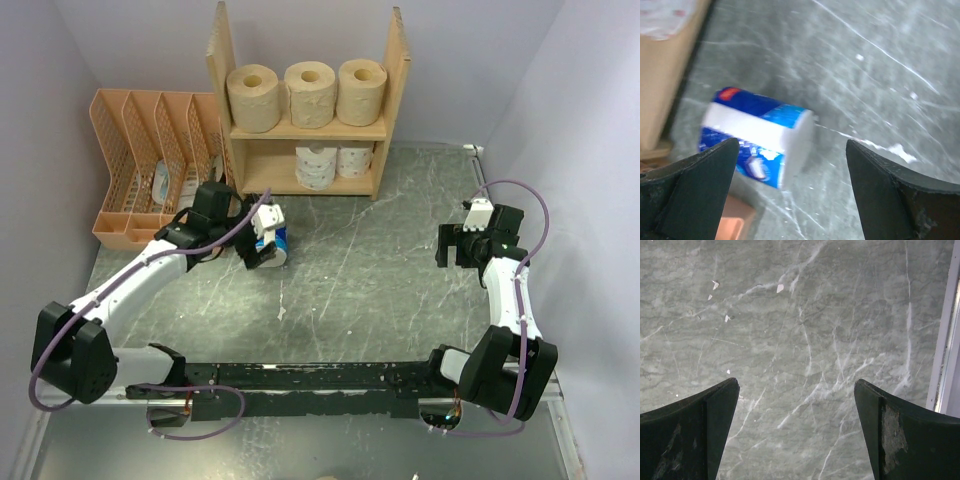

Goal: Place and organize the paper towels onto the shelf

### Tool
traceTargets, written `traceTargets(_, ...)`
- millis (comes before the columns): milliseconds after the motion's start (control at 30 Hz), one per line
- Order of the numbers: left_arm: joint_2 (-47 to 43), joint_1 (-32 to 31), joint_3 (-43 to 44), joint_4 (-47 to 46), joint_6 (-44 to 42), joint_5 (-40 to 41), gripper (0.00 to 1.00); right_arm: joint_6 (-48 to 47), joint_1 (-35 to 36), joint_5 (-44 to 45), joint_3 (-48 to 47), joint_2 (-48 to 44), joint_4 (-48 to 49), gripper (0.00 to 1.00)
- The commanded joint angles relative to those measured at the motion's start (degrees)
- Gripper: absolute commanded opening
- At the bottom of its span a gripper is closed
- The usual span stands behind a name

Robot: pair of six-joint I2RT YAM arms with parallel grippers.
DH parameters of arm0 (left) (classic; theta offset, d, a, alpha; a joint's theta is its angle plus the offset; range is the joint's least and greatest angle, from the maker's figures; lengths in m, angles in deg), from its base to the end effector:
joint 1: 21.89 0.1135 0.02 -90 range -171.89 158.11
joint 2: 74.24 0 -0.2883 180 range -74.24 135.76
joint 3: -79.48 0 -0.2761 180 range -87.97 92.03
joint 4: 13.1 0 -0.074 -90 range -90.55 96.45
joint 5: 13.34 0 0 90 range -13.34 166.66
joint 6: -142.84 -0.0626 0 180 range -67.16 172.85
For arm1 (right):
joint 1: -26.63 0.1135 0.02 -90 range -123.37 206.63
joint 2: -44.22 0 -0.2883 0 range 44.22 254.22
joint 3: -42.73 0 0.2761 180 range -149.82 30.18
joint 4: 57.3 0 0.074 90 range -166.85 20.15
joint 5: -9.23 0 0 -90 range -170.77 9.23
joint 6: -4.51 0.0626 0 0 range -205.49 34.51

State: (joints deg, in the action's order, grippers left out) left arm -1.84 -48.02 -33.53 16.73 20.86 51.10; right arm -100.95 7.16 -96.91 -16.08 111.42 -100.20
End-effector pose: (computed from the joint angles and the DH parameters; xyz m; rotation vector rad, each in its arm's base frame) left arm 0.2702 -0.1627 0.2870 1.2553 1.7433 -0.4269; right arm 0.2559 -0.0720 0.2343 -0.0357 2.4192 0.0721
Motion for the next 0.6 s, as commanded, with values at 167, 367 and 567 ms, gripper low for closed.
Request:
traceTargets(167, 2.3, -0.6, -1.6, 7.8, -15.0, -12.8, 0.97, -0.4, 0.3, 0.2, -1.0, -1.0, 0.0, 1.00)
traceTargets(367, 3.0, -0.8, -4.4, 3.2, -15.4, -9.3, 0.92, -0.4, 0.3, 0.1, -1.0, -0.9, -0.1, 1.00)
traceTargets(567, 3.6, -2.1, -7.6, -1.9, -16.8, -3.1, 0.95, -0.4, 0.2, 0.3, -0.9, -0.9, 0.1, 1.00)
